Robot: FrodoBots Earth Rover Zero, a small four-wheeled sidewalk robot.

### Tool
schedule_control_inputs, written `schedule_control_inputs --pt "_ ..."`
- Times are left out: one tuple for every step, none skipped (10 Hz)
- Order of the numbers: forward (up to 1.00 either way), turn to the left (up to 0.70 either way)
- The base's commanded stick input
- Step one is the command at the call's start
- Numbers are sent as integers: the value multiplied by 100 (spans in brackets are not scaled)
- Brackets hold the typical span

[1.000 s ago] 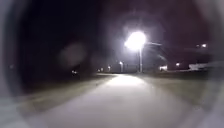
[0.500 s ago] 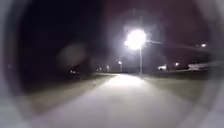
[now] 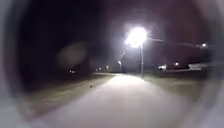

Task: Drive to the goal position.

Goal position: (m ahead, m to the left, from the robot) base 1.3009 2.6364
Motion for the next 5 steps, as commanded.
schedule_control_inputs --pt "100 0" --pt "100 0" --pt "100 0" --pt "100 0" --pt "100 0"
